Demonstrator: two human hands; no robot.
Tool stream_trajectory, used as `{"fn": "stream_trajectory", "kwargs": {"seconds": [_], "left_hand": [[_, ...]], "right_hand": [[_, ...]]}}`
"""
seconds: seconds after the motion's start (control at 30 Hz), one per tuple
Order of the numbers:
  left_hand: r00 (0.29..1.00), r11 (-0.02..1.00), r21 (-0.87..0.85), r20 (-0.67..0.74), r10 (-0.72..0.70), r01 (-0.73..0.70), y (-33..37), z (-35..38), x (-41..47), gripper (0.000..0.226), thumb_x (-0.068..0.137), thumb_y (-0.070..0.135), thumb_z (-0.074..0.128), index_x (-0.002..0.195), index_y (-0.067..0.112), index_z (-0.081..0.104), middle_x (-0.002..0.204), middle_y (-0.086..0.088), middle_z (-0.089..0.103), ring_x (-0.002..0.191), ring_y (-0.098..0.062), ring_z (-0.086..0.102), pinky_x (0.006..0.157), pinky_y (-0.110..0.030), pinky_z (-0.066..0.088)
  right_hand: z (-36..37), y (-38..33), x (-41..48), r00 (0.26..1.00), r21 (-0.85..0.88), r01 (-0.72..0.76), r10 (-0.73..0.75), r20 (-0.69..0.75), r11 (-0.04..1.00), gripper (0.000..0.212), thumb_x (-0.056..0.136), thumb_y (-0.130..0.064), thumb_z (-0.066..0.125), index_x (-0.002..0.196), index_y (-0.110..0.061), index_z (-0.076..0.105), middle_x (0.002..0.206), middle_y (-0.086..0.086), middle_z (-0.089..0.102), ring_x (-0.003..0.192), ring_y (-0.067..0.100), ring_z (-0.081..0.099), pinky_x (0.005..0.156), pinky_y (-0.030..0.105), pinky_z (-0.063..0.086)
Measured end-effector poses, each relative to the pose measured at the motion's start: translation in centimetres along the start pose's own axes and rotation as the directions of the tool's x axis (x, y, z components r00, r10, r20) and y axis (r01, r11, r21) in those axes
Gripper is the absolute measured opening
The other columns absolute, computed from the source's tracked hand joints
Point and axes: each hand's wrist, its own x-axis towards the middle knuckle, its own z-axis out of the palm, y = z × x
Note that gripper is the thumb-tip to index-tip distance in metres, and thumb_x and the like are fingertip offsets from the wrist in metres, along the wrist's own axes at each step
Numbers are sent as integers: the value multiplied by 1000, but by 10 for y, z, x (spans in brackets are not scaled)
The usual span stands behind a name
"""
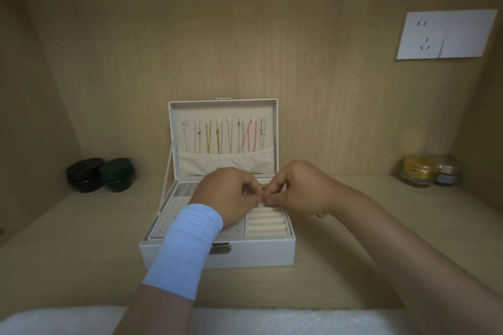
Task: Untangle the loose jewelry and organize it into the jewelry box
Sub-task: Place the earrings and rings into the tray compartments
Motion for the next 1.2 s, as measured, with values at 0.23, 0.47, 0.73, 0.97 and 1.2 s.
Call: {"fn": "stream_trajectory", "kwargs": {"seconds": [0.23,0.47,0.73,0.97,1.2], "left_hand": [[997,988,137,29,67,-70,-1,3,2,13,83,45,65,82,37,76,86,17,67,92,-4,52,85,-28,46],[995,985,147,-28,95,-89,8,7,3,12,84,45,63,83,36,71,87,20,61,92,-7,49,84,-27,42],[985,984,-55,-46,164,-167,39,33,16,9,86,34,62,92,36,69,84,24,63,84,0,53,85,-31,50],[987,985,-53,-26,161,-162,39,39,18,9,86,32,64,91,33,72,80,25,61,84,2,54,84,-25,48],[999,932,-361,-35,-3,-10,30,39,16,12,81,32,73,93,35,71,81,20,69,78,-7,62,79,-25,52]], "right_hand": [[-23,8,-4,998,6,-53,53,-25,999,5,86,-22,76,88,-22,81,82,-14,74,67,-12,62,63,5,40],[-46,58,-7,949,-294,-261,299,94,919,30,78,-12,75,71,-41,71,89,-19,70,87,3,66,83,24,55],[-38,67,-14,919,-321,-269,342,197,908,28,70,-13,84,94,-28,80,81,-17,71,82,4,67,80,24,54],[-41,66,-11,926,-180,-278,313,210,943,11,70,-23,87,73,-26,78,63,-14,69,60,1,60,60,22,48],[-49,42,-14,970,231,-201,160,183,952,9,84,-19,79,91,-14,79,69,-6,71,50,12,55,44,20,33]]}}
